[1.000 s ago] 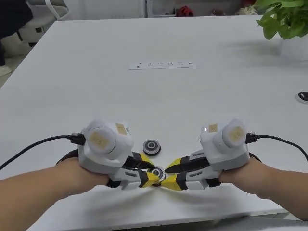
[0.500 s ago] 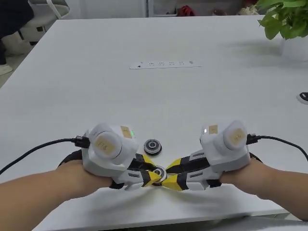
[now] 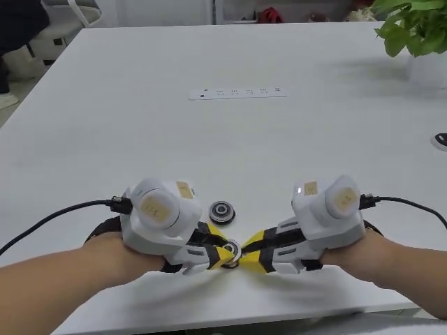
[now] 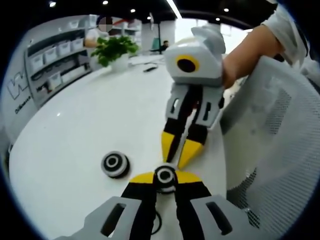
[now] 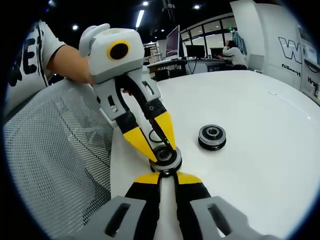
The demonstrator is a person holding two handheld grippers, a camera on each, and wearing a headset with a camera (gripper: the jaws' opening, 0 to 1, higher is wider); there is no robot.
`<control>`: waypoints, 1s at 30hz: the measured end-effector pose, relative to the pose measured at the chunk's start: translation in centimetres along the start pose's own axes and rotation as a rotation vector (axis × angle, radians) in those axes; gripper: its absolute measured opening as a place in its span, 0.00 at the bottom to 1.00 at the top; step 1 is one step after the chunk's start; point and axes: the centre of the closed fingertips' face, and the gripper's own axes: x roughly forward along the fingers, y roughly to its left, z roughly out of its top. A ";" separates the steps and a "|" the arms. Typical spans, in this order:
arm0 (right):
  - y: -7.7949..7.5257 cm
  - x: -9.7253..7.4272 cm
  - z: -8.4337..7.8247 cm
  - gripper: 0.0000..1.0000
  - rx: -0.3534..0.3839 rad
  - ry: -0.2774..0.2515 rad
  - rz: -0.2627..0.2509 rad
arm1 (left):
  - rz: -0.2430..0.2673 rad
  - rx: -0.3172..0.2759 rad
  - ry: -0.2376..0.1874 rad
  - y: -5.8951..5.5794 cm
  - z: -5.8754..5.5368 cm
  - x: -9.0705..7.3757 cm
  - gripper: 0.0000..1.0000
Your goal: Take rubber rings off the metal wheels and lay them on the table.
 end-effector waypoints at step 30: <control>-1.5 -1.2 1.5 0.00 0.248 -0.126 -0.030 | 0.020 0.026 0.010 0.0 0.1 0.3 0.12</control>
